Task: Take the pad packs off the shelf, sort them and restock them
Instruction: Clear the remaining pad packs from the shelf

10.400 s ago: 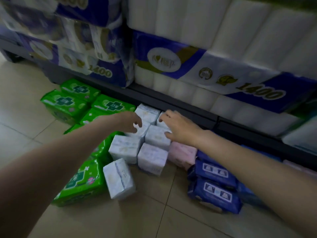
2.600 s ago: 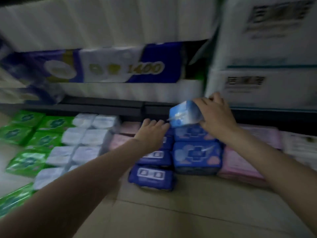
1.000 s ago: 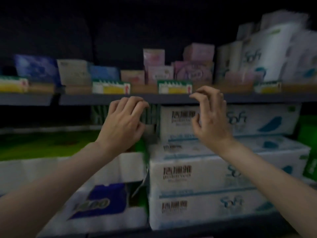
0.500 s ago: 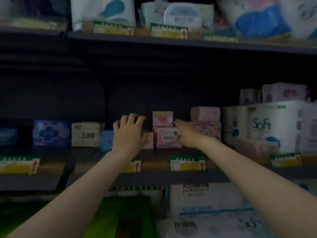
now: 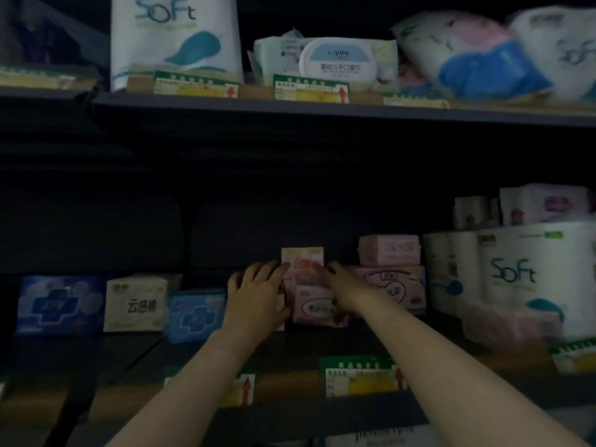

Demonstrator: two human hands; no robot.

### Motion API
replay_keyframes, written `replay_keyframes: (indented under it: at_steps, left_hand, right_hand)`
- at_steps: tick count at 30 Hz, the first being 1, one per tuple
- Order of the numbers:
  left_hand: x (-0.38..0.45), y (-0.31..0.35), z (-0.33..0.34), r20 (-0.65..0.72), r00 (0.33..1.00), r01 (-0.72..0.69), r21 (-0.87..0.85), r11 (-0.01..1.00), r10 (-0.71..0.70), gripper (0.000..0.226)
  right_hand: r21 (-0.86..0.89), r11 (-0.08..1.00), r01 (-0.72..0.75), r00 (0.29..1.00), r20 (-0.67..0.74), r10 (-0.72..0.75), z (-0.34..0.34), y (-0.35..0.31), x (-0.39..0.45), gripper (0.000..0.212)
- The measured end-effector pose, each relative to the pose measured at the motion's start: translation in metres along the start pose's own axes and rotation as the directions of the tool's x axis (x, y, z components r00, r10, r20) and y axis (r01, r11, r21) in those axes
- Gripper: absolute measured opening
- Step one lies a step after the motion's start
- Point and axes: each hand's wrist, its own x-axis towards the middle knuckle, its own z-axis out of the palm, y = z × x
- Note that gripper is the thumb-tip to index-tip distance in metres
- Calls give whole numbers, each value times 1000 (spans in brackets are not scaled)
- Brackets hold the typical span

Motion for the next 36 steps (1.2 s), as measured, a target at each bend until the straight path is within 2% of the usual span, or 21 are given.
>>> replay_keyframes:
  at_steps: [3, 5, 7, 8, 12, 14, 16, 17, 18, 20, 22, 24, 26, 29, 31, 33, 34, 36]
  left_hand:
    - [3, 2, 4, 9, 1000, -11, -28, 1000, 11, 77]
    - [3, 0, 7, -60, 997, -44, -54, 998, 41, 79]
    - [2, 2, 8, -167, 979, -132, -81, 988, 117, 82]
    - [1, 3, 6, -156, 976, -161, -64, 985, 149, 83]
    - [2, 7, 1, 101, 988, -113, -15, 994, 114, 85]
    - [5, 7, 0, 164, 981, -90, -104, 990, 107, 77]
    - [4, 10, -4, 181, 978, -79, -138, 987, 104, 72]
    - [4, 10, -5, 181, 979, -75, -132, 988, 98, 72]
    - [3, 11, -7, 176, 980, -76, -122, 990, 97, 71]
    - [1, 14, -10, 161, 982, -85, -101, 991, 101, 64]
    - [0, 18, -12, 105, 990, -91, -72, 993, 98, 56]
    - [-3, 27, -19, -3, 998, -60, -84, 995, 60, 56]
    - [-7, 37, -30, -123, 992, -10, -164, 986, -10, 57]
    - [-18, 46, -49, -277, 960, -28, -264, 964, -48, 54]
    - [-26, 48, -59, -409, 910, -83, -335, 938, -66, 55]
    - [-36, 52, -70, -496, 862, -128, -409, 904, -102, 54]
    - [-43, 53, -75, -509, 853, -153, -458, 876, -117, 53]
    - [-60, 56, -84, -486, 864, -204, -574, 793, -129, 53]
  right_hand:
    - [-55, 998, -4, 999, 35, 6, 1, -2, 3, 60]
    - [-36, 999, 0, 1000, -17, -1, 1, -5, 1, 47]
    - [17, 999, 48, 997, -60, -46, -4, -5, -4, 44]
    - [54, 995, 80, 995, -65, -77, -8, -5, -6, 45]
    - [212, 948, 238, 970, -8, -242, -27, 0, -26, 62]
    - [307, 927, 216, 976, -37, -215, -31, 10, -38, 66]
    - [272, 960, 60, 993, -113, -30, -33, 33, -46, 63]
    - [169, 980, -106, 981, -144, 131, -37, 46, -52, 60]
    - [23, 949, -313, 936, -162, 312, -39, 63, -59, 56]
    - [-204, 757, -620, 784, -137, 605, -43, 90, -80, 56]
    - [-333, 621, -710, 667, -32, 745, -38, 105, -97, 57]
    - [-393, 609, -689, 658, 13, 753, -33, 107, -111, 56]
    - [-360, 654, -666, 705, -18, 709, -34, 104, -119, 57]
    - [-55, 789, -611, 791, -36, 610, -36, 100, -121, 57]
    - [142, 856, -496, 837, -184, 515, -38, 89, -122, 60]
    - [244, 916, -319, 839, -377, 393, -52, 67, -128, 62]
    - [291, 930, -224, 837, -432, 337, -62, 55, -134, 63]
    - [366, 925, -100, 853, -448, 269, -84, 37, -147, 65]
